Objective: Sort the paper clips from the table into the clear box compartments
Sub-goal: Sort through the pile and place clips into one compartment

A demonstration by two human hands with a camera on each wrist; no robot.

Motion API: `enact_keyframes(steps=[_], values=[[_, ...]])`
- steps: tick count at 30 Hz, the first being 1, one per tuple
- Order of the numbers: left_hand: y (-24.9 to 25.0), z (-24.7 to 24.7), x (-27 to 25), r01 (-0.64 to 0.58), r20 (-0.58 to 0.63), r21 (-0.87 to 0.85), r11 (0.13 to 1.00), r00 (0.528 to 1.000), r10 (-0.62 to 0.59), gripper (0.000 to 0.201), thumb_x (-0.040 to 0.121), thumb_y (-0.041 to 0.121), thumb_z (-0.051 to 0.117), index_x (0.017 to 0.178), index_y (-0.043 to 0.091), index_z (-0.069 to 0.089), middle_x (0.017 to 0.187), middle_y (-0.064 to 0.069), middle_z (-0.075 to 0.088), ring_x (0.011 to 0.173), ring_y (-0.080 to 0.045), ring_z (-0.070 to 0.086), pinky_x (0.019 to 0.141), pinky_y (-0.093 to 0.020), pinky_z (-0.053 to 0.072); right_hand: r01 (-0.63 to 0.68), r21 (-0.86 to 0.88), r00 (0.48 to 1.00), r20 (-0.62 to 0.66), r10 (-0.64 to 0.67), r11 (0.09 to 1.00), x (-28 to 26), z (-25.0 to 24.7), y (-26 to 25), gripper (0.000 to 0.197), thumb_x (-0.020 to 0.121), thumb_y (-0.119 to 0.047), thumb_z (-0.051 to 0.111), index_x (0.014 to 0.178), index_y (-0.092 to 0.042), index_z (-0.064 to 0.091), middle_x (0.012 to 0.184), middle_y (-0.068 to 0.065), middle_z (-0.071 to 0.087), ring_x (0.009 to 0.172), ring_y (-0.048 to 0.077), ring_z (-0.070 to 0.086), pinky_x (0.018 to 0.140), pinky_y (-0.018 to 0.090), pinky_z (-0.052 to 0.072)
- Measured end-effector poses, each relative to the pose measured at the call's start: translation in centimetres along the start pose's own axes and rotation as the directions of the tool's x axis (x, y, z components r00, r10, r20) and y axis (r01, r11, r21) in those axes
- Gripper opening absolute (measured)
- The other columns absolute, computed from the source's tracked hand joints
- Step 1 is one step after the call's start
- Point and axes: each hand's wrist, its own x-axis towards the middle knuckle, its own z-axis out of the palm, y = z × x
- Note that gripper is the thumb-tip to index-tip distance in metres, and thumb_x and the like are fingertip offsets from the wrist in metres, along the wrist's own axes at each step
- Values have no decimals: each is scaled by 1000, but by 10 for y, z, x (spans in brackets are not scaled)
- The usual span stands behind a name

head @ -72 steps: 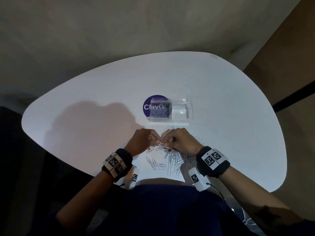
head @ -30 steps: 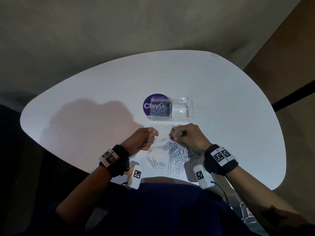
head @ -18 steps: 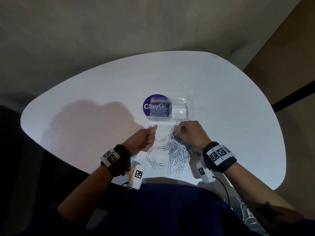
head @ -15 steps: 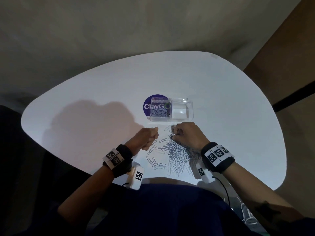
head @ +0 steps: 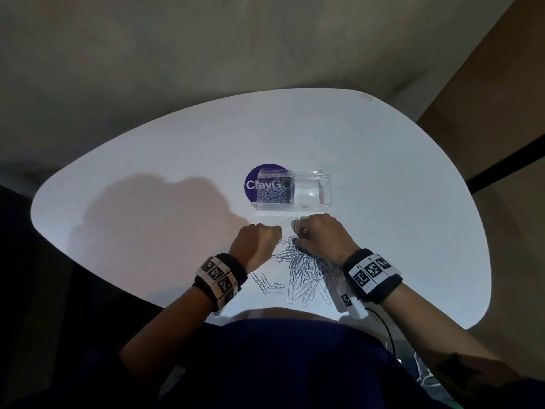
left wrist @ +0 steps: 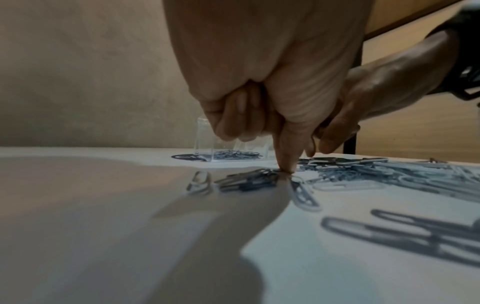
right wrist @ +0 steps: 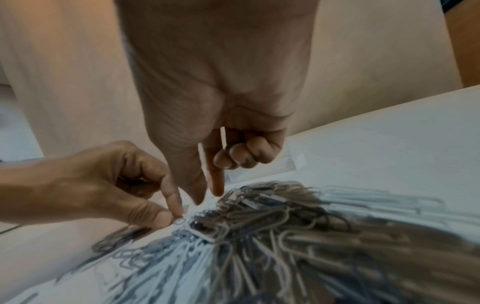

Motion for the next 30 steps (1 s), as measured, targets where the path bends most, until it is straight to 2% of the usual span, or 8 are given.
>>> enact_keyframes(steps=[7,10,13,16,18,21,25,30], values=[[-5,-2,-4,22,57,-56,998,998,-19,15,90,21,49,88,9,57,67,-7,64,60,-30,58,63,-36,47,-43,12,999,31,43,999,0,-2,8,17,89,-21,65,76,-11,62,78,5,66,74,24,61,67,40,52],[-8,1,-7,11,47,-95,995,999,-7,13,89,20,50,86,9,56,70,-8,64,61,-30,57,59,-32,40,-101,-1,995,-22,101,995,-1,-7,15,7,90,-19,63,88,-12,63,90,6,68,78,24,60,67,36,49],[-8,1,-10,-5,-8,-131,991,1000,4,14,92,23,51,92,10,55,75,-6,64,64,-30,58,63,-35,44,-81,42,993,-81,84,996,-3,-7,14,16,87,-16,66,103,-14,64,99,5,69,87,25,64,69,33,49],[-7,-1,-10,26,-36,-149,988,999,-32,22,92,32,57,104,14,58,88,-5,68,77,-30,62,70,-35,44,3,65,1000,-18,-2,998,-6,-2,3,11,85,-29,70,88,-20,64,91,0,69,82,20,63,69,33,52],[-7,-1,-8,61,-19,-139,988,998,-64,20,91,35,58,101,17,61,90,-6,70,81,-31,63,71,-34,43,45,-6,996,74,-45,999,-7,4,-4,23,83,-37,71,79,-20,56,84,-2,62,78,19,58,65,32,47],[-4,0,-7,76,1,-78,994,997,-76,17,93,31,53,93,16,60,84,-6,69,76,-31,62,70,-37,48,54,-29,991,125,-50,998,-6,10,-7,24,82,-24,70,75,-21,47,82,-4,57,79,20,54,64,31,40],[-4,1,-8,54,1,-67,996,999,-54,15,92,20,48,89,10,58,76,-8,66,66,-30,59,63,-36,44,57,124,991,113,-71,991,-7,-1,-1,11,85,-16,64,74,-13,65,81,-3,67,74,19,61,70,35,51],[-6,-4,-13,61,-5,-199,978,998,-63,13,88,22,52,85,10,56,71,-4,63,61,-27,57,61,-35,44,19,109,986,164,-36,994,-9,-14,12,18,83,-31,70,82,-14,77,83,-2,70,75,17,63,71,31,52]])
